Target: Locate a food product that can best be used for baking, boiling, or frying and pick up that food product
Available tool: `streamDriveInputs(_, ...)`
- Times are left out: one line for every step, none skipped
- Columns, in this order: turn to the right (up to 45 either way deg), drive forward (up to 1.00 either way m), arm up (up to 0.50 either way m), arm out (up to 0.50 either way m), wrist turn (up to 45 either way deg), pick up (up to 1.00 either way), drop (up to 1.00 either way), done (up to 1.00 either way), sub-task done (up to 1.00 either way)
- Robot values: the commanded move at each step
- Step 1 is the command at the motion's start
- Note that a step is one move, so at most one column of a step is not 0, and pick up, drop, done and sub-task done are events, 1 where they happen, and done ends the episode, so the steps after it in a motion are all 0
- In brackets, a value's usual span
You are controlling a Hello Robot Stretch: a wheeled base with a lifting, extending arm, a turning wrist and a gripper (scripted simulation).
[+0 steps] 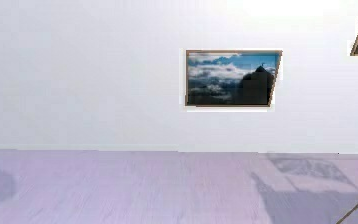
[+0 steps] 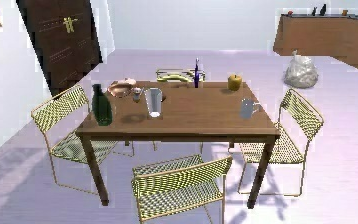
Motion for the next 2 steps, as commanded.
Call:
streamDriveInputs(-3.0,0.0,0.0,0.0,0.0,0.0,0.0,0.0,0.0)
streamDriveInputs(45.0,0.0,0.0,0.0,0.0,0.0,0.0,0.0,0.0)
